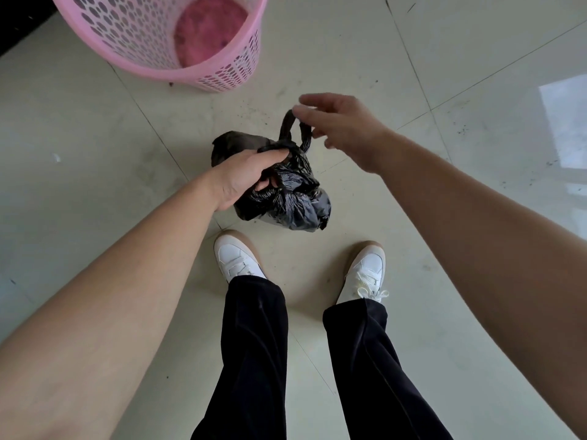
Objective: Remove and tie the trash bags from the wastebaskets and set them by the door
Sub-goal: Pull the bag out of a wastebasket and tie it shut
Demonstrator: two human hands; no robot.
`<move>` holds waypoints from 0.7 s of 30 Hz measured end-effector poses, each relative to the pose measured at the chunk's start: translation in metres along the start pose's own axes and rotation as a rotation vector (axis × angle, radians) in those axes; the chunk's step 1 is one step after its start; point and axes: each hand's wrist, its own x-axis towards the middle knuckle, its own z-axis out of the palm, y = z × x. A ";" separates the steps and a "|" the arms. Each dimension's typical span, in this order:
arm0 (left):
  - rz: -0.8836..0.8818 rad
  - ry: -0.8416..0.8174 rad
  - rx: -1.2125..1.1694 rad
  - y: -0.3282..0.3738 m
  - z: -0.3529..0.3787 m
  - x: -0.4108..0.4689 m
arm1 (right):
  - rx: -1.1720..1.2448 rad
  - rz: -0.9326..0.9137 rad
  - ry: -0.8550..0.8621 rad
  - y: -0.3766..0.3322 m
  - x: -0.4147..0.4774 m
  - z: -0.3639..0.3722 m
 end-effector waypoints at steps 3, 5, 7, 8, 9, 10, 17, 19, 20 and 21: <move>-0.035 0.027 -0.290 -0.004 -0.002 -0.001 | 0.064 0.050 0.210 0.012 0.011 0.003; -0.040 0.000 -0.633 0.000 -0.006 -0.005 | 0.160 0.148 0.332 0.031 0.012 0.000; -0.056 -0.109 -0.824 0.001 -0.010 -0.007 | 0.219 0.217 0.360 0.052 0.007 0.000; -0.072 -0.147 -0.838 -0.001 -0.011 -0.007 | 0.251 0.244 0.361 0.061 0.002 0.002; -0.087 -0.180 -0.819 -0.003 -0.011 -0.007 | 0.282 0.266 0.365 0.069 -0.001 0.004; -0.108 -0.207 -0.785 -0.007 -0.011 -0.007 | 0.304 0.280 0.368 0.075 -0.004 0.007; -0.120 -0.187 -0.990 -0.014 -0.007 -0.013 | 0.654 0.256 0.327 0.084 -0.014 0.008; -0.060 -0.088 -0.940 -0.013 -0.002 -0.013 | 0.770 0.216 0.229 0.078 -0.020 0.006; -0.050 -0.033 -0.866 -0.012 0.000 -0.012 | 0.796 0.200 0.178 0.075 -0.023 0.005; -0.046 0.009 -0.808 -0.011 0.003 -0.011 | 0.804 0.186 0.121 0.072 -0.026 0.004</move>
